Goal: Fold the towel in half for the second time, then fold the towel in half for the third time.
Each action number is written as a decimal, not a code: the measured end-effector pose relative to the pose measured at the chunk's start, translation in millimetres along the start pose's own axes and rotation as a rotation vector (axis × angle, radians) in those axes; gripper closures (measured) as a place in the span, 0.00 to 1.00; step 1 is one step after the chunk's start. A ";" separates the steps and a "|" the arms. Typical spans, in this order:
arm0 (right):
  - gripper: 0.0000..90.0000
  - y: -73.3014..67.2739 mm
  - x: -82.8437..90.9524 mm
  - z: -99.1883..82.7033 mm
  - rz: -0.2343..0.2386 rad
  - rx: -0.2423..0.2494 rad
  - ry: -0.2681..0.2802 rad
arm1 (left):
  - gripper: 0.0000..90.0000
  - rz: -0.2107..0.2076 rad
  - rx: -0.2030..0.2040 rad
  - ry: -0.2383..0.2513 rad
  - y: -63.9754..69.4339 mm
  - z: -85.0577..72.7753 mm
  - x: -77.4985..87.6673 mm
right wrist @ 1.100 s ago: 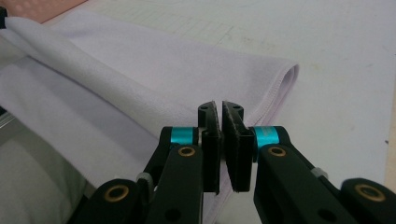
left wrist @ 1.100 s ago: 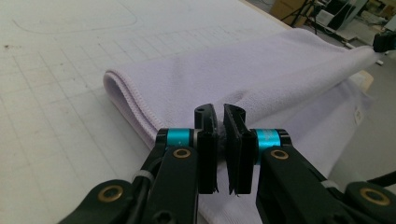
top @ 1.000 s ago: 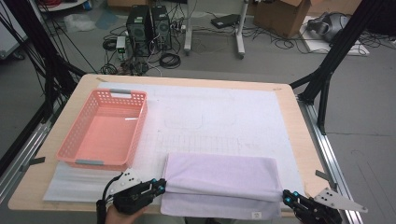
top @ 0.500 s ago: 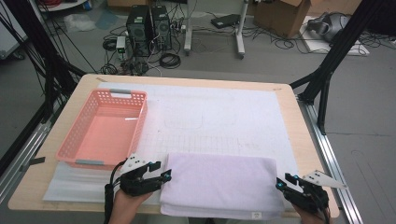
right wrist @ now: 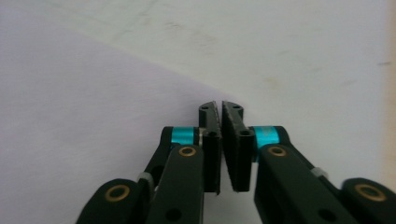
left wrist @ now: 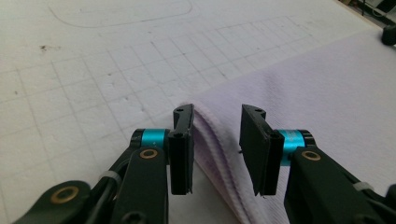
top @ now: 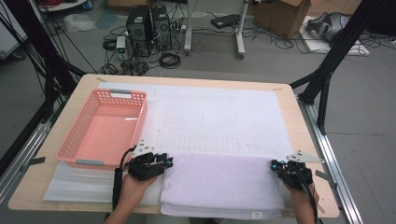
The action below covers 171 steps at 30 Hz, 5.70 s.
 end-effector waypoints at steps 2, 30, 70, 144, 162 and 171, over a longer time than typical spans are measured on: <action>0.80 5.4 3.5 3.2 0.015 -0.053 0.021 | 0.62 0.011 0.012 -0.011 -4.3 2.5 -3.7; 0.90 4.0 -0.6 12.1 0.155 -0.097 0.028 | 0.89 -0.012 0.032 0.039 -6.6 21.1 -17.4; 0.60 23.4 -34.4 64.0 0.054 -0.124 0.082 | 0.60 0.041 0.045 0.041 -16.1 62.2 -37.4; 0.82 -13.5 17.7 -14.7 0.147 -0.054 -0.030 | 0.51 -0.074 -0.065 0.107 15.4 -2.6 23.2; 0.30 1.5 39.4 -5.8 0.101 -0.055 0.132 | 0.25 -0.053 -0.108 0.136 22.6 0.3 23.6; 0.28 -2.2 38.7 -2.5 0.098 -0.028 0.154 | 0.25 -0.051 -0.102 0.142 17.5 0.3 23.9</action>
Point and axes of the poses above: each handheld gripper's, and its own axes: x roughly backward along the jaws, z roughly out of its top, y roughly to its right, the point moved 4 cm from there along -x, roughly forward along the jaws, and after that the axes turned 2 degrees about -y, right-handed, at the moved point
